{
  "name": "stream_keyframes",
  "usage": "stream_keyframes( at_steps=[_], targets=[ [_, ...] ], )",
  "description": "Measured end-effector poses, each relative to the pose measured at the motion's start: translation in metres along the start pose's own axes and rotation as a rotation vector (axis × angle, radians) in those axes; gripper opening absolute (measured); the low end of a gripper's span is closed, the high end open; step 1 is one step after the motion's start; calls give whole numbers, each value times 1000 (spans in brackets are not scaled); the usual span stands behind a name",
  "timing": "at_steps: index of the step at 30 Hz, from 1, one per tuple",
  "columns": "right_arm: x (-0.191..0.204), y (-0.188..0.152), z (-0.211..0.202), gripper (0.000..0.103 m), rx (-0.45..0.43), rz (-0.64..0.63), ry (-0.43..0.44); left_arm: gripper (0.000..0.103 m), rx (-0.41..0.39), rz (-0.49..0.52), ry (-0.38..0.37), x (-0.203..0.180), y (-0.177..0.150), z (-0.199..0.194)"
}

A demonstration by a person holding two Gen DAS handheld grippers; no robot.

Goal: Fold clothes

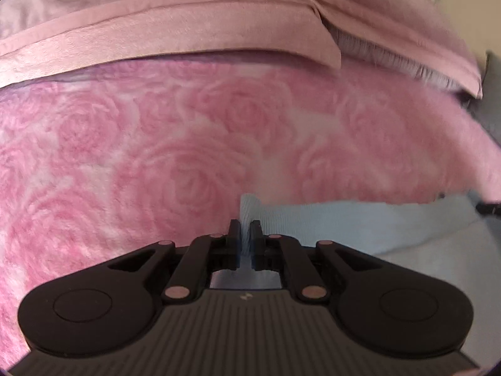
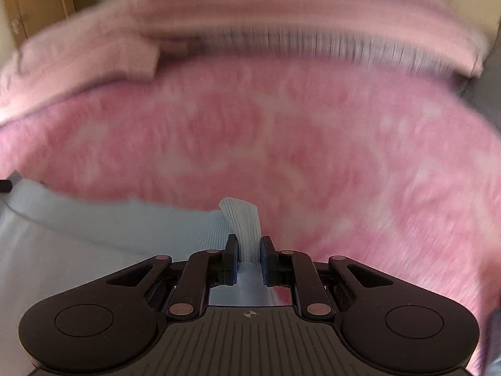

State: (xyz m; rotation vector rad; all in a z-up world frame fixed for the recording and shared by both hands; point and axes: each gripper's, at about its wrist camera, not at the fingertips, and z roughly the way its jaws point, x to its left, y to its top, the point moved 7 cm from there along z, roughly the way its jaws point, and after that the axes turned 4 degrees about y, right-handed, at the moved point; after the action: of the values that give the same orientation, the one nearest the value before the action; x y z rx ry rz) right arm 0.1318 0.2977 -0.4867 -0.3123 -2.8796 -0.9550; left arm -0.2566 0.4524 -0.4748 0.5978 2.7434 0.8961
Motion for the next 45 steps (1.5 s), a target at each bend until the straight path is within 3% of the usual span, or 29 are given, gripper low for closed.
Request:
stream_keyframes(
  at_steps=[1, 3, 4, 6, 8, 10, 11, 12, 16, 19, 22, 25, 27, 30, 35, 39, 45],
  targets=[
    [-1, 2, -5, 15, -6, 4, -21, 17, 2, -10, 13, 2, 2, -2],
    [-3, 7, -18, 47, -21, 10, -73, 29, -4, -49, 52, 8, 5, -12],
    [-4, 10, -25, 66, -29, 13, -99, 29, -5, -73, 75, 12, 6, -19],
    [-7, 15, -38, 66, -45, 20, -151, 29, -10, -124, 99, 18, 7, -40],
    [-7, 17, -59, 66, -67, 47, -167, 26, -10, -160, 66, 18, 5, -64],
    [1, 11, -87, 66, -93, 94, -113, 19, 3, -150, 9, 8, -7, -91],
    [12, 3, -98, 66, -92, 89, -78, 9, 14, -129, -13, 0, -17, -102],
    [24, -6, -109, 66, -87, 78, -44, 6, 25, -106, -34, -8, -28, -112],
    [71, -53, -124, 66, -30, 29, 48, 6, 59, -63, -86, -40, -80, -128],
    [87, -90, -109, 66, 11, 2, 53, 6, 98, -19, -8, -40, -110, -107],
    [67, -114, -90, 66, 37, -53, -47, 3, 76, -40, 13, -25, -103, -94],
    [48, -111, -92, 66, 25, 12, -25, 3, 61, -18, 95, -11, -82, -96],
    [38, -99, -103, 65, 20, 20, -110, 3, 54, -12, 95, -7, -74, -107],
    [34, -91, -134, 66, -32, 103, -141, 3, 93, -11, 75, -13, -82, -129],
    [73, -104, -159, 66, -45, 90, -114, 5, 236, -48, 137, -19, -121, -144],
    [84, -133, -147, 66, 18, 105, -129, 7, 250, -47, 185, -19, -133, -142],
    [78, -135, -149, 66, -2, 120, -152, 7, 229, 29, 210, -25, -128, -145]
  ],
)
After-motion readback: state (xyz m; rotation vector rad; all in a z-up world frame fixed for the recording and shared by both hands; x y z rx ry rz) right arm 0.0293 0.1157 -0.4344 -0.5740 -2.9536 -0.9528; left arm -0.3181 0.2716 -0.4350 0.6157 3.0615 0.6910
